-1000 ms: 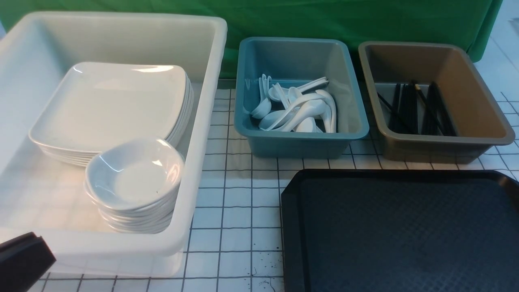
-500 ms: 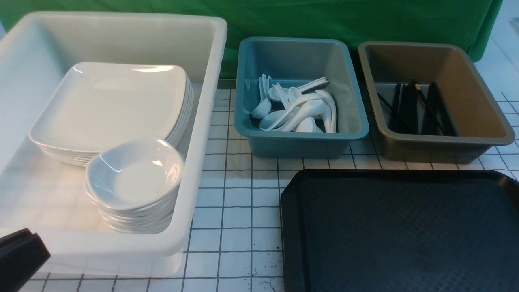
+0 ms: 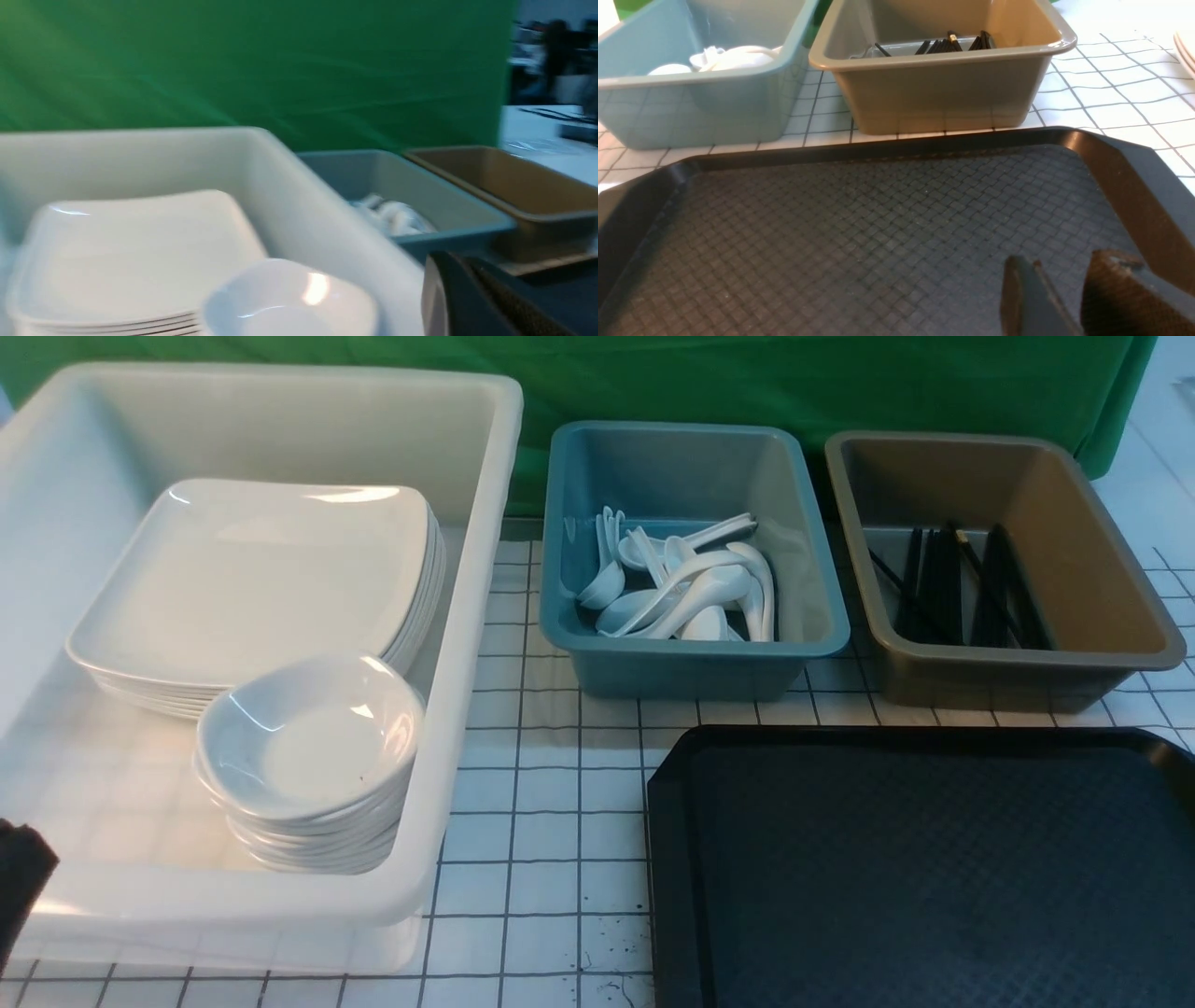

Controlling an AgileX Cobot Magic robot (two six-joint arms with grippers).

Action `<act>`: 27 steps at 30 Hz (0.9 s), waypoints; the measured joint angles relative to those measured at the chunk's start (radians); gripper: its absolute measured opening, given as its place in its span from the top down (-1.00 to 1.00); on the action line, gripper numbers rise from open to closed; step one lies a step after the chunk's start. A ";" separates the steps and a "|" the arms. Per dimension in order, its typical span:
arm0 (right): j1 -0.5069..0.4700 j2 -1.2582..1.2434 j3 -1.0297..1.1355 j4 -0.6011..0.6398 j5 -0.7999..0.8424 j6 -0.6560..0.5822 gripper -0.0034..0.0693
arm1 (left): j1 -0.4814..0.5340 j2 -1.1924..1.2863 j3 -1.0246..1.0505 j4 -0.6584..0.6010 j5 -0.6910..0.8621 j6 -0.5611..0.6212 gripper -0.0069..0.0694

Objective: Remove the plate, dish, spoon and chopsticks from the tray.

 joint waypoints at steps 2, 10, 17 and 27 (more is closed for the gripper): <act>0.000 0.000 0.000 0.000 0.000 0.000 0.25 | 0.081 -0.009 0.076 0.031 -0.020 0.000 0.81; 0.000 0.000 0.000 0.000 0.000 0.000 0.25 | 0.182 -0.009 0.141 0.062 -0.015 -0.022 0.81; 0.000 0.000 0.000 0.000 0.000 0.001 0.25 | 0.232 -0.009 0.141 0.052 0.082 -0.026 0.81; 0.000 0.000 0.000 0.000 0.000 0.001 0.25 | 0.260 -0.009 0.141 0.042 0.086 -0.014 0.81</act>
